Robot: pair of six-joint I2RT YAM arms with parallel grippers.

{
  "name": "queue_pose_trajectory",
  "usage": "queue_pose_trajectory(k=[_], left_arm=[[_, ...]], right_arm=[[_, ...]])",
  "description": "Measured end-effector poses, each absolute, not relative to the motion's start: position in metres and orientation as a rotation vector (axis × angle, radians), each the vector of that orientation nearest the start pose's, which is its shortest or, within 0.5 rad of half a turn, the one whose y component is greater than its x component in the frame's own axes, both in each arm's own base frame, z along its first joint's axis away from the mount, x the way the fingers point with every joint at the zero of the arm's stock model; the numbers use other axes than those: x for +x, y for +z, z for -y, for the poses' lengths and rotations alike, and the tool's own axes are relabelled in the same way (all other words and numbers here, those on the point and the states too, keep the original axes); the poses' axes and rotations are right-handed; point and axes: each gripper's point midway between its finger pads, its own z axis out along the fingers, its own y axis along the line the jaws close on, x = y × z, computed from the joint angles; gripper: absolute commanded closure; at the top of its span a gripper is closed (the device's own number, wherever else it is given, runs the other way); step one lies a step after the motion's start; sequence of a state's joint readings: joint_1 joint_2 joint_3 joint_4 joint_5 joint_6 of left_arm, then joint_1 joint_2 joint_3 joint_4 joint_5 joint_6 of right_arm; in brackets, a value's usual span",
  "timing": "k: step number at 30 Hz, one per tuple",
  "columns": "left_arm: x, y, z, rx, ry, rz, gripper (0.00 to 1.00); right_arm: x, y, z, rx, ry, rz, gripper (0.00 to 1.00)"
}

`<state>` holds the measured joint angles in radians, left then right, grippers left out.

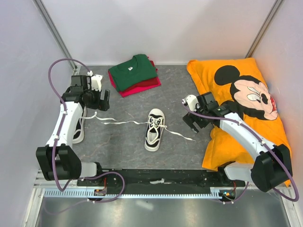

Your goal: Tie the shoes

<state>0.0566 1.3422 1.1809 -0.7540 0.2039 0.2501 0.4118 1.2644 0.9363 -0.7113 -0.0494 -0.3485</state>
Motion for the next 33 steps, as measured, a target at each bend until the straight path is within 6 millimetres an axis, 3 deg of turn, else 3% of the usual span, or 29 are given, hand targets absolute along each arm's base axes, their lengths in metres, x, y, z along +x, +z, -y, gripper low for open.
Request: queue_pose_trajectory(k=[4, 8, 13, 16, 21, 24, 28, 33], left_arm=[[0.340, 0.187, 0.009, 0.430, -0.090, -2.342, 0.01], [0.346, 0.210, 0.016, 0.697, -0.054, -2.168, 0.01], [0.351, 0.207, 0.026, 0.999, -0.022, -2.032, 0.01], [0.352, 0.185, 0.033, 1.165, -0.023, -1.999, 0.03], [0.344, 0.119, 0.051, 1.479, -0.084, -1.990, 0.05], [0.337, 0.086, 0.056, 1.605, -0.140, -2.001, 0.11], [0.335, 0.059, 0.061, 1.703, -0.188, -2.005, 0.29], [0.336, 0.031, 0.069, 1.794, -0.246, -2.011, 0.35]], right_arm=[[0.260, 0.108, -0.112, -1.022, 0.095, -2.409, 0.02], [0.254, 0.106, -0.119, -1.088, 0.094, -2.397, 0.02], [0.247, 0.098, -0.126, -1.159, 0.089, -2.394, 0.02], [0.245, 0.091, -0.126, -1.183, 0.080, -2.415, 0.02], [0.235, 0.065, -0.124, -1.271, 0.072, -2.511, 0.02], [0.229, 0.055, -0.125, -1.335, 0.066, -2.536, 0.02], [0.224, 0.047, -0.127, -1.391, 0.064, -2.553, 0.02], [0.222, 0.036, -0.126, -1.432, 0.059, -2.590, 0.02]])
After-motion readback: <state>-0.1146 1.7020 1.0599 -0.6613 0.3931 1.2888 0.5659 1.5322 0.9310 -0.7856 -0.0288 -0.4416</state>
